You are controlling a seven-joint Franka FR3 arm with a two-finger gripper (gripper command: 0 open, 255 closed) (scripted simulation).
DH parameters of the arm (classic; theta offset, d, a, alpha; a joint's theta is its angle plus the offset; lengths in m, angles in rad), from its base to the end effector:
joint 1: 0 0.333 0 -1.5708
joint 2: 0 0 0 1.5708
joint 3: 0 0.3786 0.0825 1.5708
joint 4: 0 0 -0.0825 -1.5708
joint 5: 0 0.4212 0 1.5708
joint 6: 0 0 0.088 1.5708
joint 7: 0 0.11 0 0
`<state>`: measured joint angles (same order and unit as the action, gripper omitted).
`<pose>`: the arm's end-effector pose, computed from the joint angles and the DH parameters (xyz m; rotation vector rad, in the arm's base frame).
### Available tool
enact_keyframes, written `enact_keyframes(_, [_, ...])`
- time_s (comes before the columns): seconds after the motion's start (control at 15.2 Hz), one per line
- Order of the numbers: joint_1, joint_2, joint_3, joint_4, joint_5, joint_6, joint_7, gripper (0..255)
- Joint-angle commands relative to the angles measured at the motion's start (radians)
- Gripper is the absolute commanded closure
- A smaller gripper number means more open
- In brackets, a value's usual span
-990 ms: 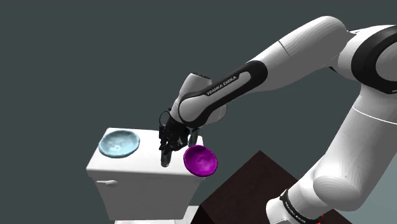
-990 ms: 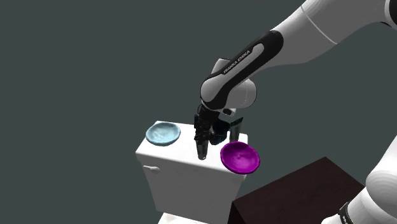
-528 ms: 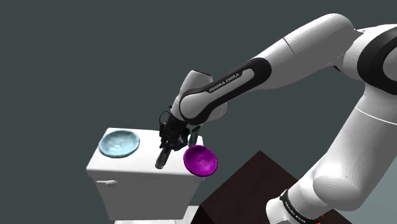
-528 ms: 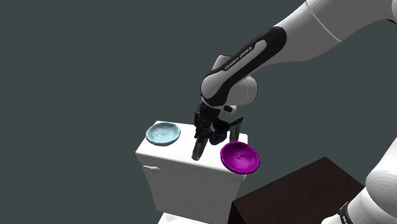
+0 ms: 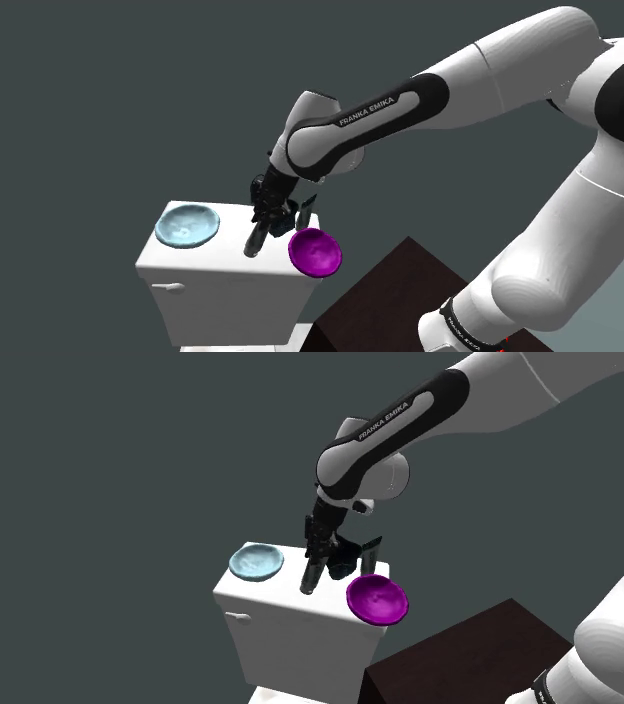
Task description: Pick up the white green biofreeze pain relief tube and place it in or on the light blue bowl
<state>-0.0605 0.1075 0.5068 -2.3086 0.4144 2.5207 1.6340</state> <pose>0.5094 0.2380 0.3469 -2.0851 1.9796 0.3096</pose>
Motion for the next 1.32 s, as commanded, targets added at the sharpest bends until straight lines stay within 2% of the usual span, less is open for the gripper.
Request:
enact_keyframes(0.0, [-0.003,-0.021,0.0,0.007,0.002,-0.027,0.004,255])
enact_keyframes(0.79, [-0.014,-0.128,-0.007,0.06,0.01,-0.18,0.029,255])
enact_keyframes(1.25, [0.035,0.128,-0.005,0.399,-0.187,-0.254,0.207,255])
